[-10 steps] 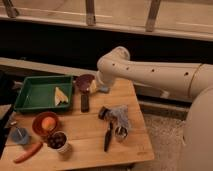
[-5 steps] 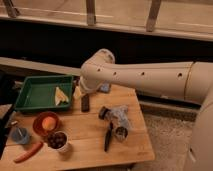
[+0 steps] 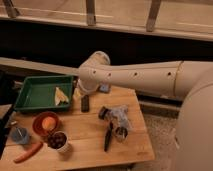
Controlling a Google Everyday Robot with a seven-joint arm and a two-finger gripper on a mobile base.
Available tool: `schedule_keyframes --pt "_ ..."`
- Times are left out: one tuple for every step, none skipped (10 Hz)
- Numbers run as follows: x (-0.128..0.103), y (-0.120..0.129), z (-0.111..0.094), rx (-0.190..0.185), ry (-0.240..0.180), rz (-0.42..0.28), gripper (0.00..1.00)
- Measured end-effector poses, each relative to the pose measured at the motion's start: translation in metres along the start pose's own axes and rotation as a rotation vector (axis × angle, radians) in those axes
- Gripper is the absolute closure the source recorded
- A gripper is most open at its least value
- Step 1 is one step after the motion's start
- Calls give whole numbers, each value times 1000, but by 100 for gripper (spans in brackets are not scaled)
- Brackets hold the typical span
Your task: Place banana in purple bowl
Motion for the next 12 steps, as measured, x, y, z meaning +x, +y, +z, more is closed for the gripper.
schedule_keyframes --pt "-15 7 11 -5 -4 -29 30" --pt "-32 18 24 -19 -10 -55 30" --pt "-51 31 41 -49 -24 -83 30" --pt "-66 39 55 -74 -36 -106 30" --pt "-75 45 64 -90 -44 -121 30" --pt "-90 54 79 -117 -59 -153 30" --pt "-101 64 89 -133 -70 -171 30" --pt "-108 74 96 -147 -77 -182 30" --pt "-109 73 97 -146 -77 -181 30" --pt "-108 68 97 -139 -78 -179 30" --pt "-108 70 97 -141 -78 -183 30" --pt "-109 72 97 -144 -79 -181 30"
